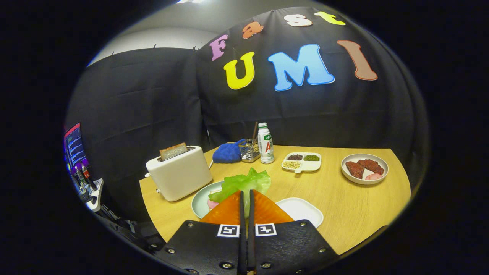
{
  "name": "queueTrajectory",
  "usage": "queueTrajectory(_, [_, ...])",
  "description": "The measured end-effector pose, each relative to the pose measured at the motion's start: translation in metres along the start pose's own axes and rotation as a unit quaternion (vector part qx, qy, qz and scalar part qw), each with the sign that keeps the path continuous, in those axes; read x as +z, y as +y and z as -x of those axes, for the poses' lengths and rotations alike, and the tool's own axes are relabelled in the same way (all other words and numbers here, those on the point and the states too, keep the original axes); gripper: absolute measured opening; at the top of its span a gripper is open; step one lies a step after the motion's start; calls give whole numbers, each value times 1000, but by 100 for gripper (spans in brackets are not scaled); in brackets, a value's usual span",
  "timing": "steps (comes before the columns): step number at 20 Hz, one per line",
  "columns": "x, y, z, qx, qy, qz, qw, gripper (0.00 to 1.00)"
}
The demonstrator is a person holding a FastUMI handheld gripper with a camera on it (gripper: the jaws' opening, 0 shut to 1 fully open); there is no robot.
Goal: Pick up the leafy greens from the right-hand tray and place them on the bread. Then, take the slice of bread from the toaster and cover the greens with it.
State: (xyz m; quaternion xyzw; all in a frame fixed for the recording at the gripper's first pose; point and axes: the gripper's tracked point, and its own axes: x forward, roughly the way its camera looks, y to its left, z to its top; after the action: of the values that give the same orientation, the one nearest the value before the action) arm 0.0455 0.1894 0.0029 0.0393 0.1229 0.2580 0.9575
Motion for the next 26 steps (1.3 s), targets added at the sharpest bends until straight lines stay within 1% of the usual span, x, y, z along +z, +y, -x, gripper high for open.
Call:
queueTrajectory(7, [-2,45,-40,44,10,1,999,1])
queueTrajectory(10, [-8,52,-58,42,13,6,999,1])
queueTrajectory(12, [-16,49,-69,32,19,10,999,1])
queueTrajectory(17, [-35,52,-91,32,33,4,999,1])
queueTrajectory(23, [-62,40,-107,10,56,-2,998,1])
queueTrajectory(26, [-65,32,-111,-3,53,-8,999,1])
